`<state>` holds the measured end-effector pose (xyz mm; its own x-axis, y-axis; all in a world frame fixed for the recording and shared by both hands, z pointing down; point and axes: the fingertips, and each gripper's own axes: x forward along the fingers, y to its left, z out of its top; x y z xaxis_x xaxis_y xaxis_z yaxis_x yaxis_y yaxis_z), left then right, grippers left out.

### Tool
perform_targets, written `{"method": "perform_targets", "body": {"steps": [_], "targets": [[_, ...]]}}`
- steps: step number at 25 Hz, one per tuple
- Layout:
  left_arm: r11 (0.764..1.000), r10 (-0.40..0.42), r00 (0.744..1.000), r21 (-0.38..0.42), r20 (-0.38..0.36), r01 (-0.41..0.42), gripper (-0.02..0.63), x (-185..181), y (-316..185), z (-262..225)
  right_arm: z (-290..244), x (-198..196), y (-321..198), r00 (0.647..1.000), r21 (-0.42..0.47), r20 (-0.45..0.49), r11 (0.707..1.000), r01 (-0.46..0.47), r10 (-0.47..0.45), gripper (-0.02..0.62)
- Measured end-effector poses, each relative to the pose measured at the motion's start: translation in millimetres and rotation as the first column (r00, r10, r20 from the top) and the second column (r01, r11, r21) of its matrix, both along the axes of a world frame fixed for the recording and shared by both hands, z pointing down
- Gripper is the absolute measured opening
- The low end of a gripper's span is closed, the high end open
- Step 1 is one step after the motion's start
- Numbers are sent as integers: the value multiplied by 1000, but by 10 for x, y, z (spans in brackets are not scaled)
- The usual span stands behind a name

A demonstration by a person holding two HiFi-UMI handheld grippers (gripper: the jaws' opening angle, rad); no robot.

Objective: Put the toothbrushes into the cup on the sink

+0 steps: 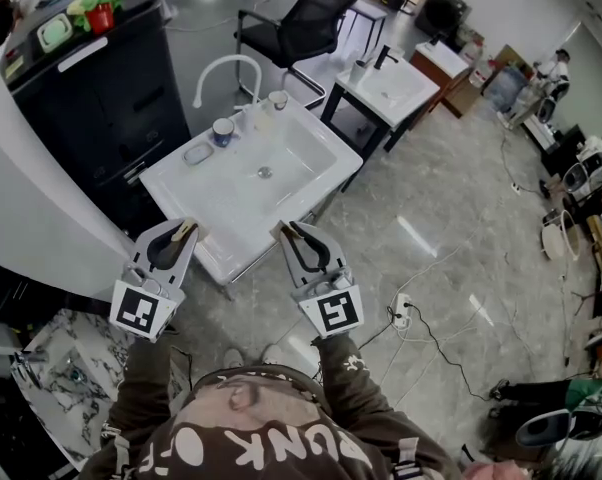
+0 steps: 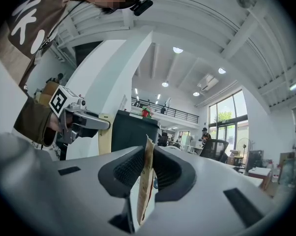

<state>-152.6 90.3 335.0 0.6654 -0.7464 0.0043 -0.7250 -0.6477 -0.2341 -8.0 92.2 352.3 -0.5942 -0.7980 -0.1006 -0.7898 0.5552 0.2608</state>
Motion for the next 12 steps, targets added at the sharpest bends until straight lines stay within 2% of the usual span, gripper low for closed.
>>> {"method": "perform_targets", "body": {"steps": [12], "targets": [[999, 41, 999, 2, -8, -41, 38, -192, -199, 99, 50, -234, -122, 999, 14, -18, 999, -37, 37, 65]]}}
